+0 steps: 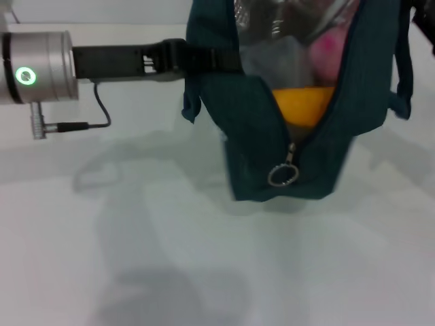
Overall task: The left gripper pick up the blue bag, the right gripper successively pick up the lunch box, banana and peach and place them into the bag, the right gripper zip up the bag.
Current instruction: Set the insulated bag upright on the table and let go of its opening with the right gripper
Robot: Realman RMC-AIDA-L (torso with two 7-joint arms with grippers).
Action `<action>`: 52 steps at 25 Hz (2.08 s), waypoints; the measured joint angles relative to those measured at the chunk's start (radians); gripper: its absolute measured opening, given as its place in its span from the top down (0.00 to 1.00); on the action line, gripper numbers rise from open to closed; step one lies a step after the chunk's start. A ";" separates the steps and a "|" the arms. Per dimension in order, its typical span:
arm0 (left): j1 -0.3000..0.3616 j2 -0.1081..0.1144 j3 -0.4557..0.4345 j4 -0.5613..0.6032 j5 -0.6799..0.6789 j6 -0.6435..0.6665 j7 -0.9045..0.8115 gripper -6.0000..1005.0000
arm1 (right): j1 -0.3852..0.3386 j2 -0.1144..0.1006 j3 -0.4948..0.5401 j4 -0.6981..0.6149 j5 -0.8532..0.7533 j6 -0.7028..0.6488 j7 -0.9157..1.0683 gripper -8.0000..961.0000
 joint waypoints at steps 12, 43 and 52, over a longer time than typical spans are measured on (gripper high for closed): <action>-0.025 -0.002 0.040 -0.051 0.041 -0.070 -0.035 0.96 | 0.022 0.015 0.020 0.019 -0.136 0.109 0.014 0.91; -0.009 -0.008 0.052 -0.295 -0.014 -0.117 0.115 0.96 | 0.098 0.020 0.010 0.100 -0.205 0.182 0.011 0.85; -0.003 -0.005 0.051 -0.302 -0.009 -0.140 0.117 0.96 | 0.105 0.020 0.010 0.137 -0.208 0.184 -0.001 0.84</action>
